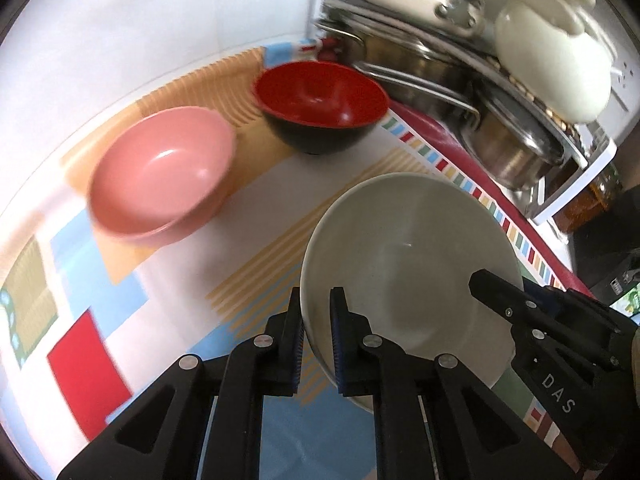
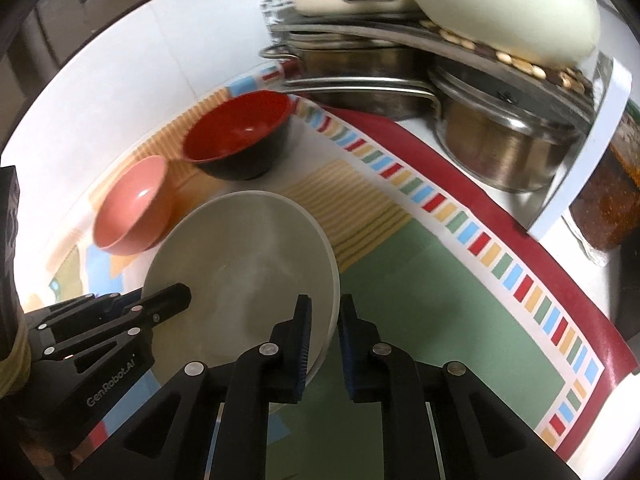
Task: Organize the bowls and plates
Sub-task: 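Close both tools on the white bowl's rim, then lift the white bowl with both tools and carry it toward the plate stack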
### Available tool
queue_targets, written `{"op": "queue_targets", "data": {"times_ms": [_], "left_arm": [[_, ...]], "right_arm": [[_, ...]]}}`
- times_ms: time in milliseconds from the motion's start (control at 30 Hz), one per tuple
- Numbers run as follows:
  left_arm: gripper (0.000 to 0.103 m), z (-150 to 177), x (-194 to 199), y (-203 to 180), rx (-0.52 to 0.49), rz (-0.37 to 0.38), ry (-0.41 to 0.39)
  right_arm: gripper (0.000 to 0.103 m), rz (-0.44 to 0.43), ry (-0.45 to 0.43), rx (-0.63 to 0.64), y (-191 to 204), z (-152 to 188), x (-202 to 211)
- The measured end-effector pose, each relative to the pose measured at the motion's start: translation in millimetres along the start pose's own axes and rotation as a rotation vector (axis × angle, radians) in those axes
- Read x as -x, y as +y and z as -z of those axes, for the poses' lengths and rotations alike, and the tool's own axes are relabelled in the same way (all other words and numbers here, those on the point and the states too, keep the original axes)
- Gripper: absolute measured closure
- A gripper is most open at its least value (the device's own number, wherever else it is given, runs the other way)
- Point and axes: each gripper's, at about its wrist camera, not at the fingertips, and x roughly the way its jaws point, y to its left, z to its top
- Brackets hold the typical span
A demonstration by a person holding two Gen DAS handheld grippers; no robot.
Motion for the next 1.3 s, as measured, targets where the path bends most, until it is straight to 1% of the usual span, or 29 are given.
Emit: {"op": "queue_targets", "data": {"times_ms": [267, 433, 533, 567, 733, 767, 1000, 1167, 1300], "left_arm": [[0.089, 33, 42, 27, 0.084, -0.056, -0.037], [0.089, 66, 68, 55, 0.144, -0.077, -0.037], [0.089, 88, 82, 68, 0.161, -0.117, -0.045], [0.089, 98, 86, 73, 0.166, -0.140, -0.044], [0.089, 137, 102, 94, 0.228, -0.178, -0.022], [0.089, 145, 105, 98, 0.239, -0.173, -0.022], [0.089, 203, 116, 113, 0.315, -0.182, 0.050], [0.089, 230, 123, 116, 0.341, -0.199, 0.077], [0.089, 246, 127, 121, 0.370, -0.208, 0.089]], "right_arm": [[0.088, -0.063, -0.007, 0.088, 37, 14, 24], [0.088, -0.113, 0.010, 0.147, 61, 31, 35], [0.088, -0.152, 0.029, 0.183, 77, 44, 39], [0.088, -0.161, 0.034, 0.198, 83, 48, 40], [0.088, -0.210, 0.069, 0.307, 114, 78, 44], [0.088, -0.218, 0.080, 0.329, 121, 85, 44], [0.088, -0.261, 0.147, 0.450, 148, 123, 47], [0.088, -0.273, 0.189, 0.519, 162, 147, 50], [0.088, -0.290, 0.233, 0.548, 170, 162, 48]]}}
